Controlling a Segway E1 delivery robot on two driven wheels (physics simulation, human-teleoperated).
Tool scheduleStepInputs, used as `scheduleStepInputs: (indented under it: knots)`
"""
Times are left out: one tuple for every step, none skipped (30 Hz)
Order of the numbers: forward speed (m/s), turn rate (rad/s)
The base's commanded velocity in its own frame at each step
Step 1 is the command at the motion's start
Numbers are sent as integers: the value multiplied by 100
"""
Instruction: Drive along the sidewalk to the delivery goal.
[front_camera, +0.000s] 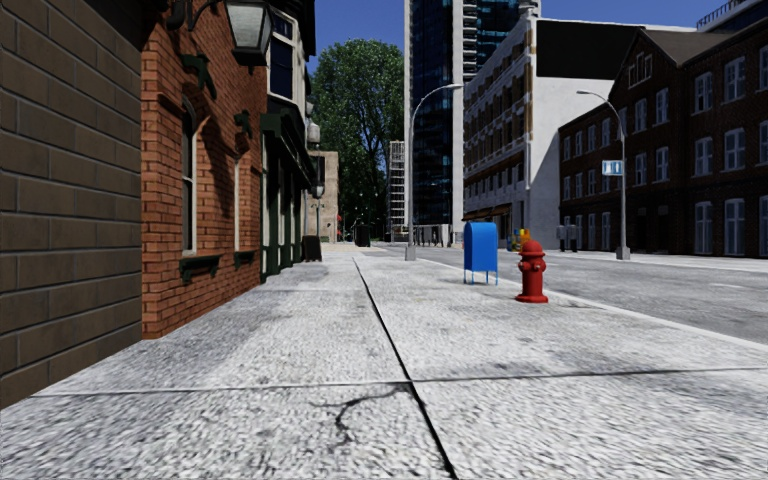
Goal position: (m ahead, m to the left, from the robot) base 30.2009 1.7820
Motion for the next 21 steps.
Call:
scheduleStepInputs:
  knots:
    - [200,0]
    - [200,0]
    - [200,0]
    - [200,0]
    - [200,0]
    - [200,0]
    - [200,0]
    - [200,0]
    - [200,0]
    - [200,0]
    - [200,0]
    - [200,0]
    - [200,0]
    - [200,0]
    - [200,0]
    - [200,0]
    - [200,0]
    - [200,0]
    - [200,0]
    - [200,0]
    - [200,0]
